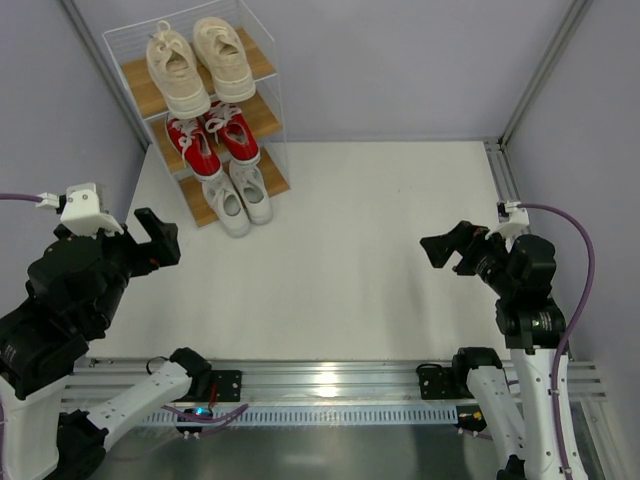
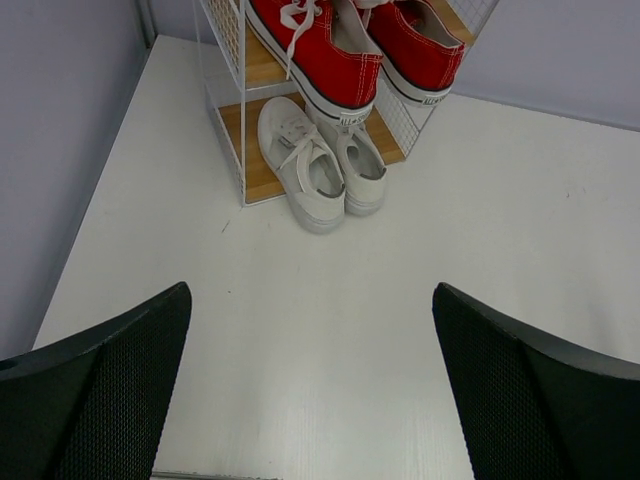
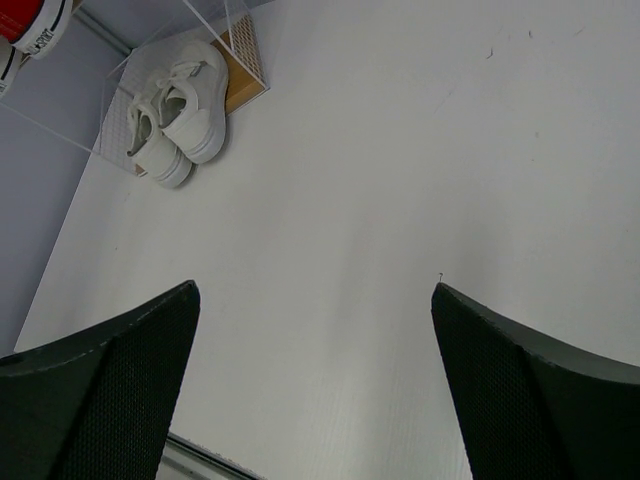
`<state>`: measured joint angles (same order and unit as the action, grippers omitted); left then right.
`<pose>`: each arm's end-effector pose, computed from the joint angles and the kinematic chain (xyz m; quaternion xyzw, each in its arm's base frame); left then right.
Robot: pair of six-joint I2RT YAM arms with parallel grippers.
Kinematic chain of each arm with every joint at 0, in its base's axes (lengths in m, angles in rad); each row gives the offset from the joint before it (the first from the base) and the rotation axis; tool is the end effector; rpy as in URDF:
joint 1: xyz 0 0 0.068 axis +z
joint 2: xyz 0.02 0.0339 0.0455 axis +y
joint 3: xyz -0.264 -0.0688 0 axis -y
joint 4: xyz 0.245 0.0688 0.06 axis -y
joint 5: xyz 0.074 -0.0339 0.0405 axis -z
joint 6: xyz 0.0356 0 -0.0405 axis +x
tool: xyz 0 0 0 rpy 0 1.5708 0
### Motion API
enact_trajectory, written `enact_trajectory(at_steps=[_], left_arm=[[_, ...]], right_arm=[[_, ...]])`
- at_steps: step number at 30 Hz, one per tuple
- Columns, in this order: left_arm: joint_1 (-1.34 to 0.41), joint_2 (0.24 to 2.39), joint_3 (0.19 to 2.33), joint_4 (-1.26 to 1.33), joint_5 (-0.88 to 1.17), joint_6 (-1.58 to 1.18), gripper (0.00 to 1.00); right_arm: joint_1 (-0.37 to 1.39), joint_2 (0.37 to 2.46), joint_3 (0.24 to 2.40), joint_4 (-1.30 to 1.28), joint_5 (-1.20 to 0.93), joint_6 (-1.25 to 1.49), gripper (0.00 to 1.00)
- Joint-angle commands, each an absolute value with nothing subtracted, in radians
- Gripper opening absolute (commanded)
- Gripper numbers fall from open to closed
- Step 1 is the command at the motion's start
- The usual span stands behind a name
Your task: Place and organize the shoes onto the shoe shelf
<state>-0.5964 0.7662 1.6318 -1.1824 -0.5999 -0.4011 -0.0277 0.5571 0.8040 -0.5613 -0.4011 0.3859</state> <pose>0.0453 -0.0065 0.4898 -0.0971 0.7869 -0.0580 0.6067 0.1207 0.0106 0.3381 0.0482 0.8000 0.2612 0.5380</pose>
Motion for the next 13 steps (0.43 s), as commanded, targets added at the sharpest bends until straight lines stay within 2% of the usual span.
enact_trajectory(at_steps=[1,13], left_arm=[[-0.598,0.773,1.643,-1.178,-0.609,-0.374,1.00],[-0.598,0.811,1.707,-1.213,-0.634,-0.394,1.00]], right_arm=[[-0.026,0.566,0.856,-0.499,-0.457,0.353,0.97],[-0.026,0.583,0.867,-0.479,-0.469,0.345,0.97]])
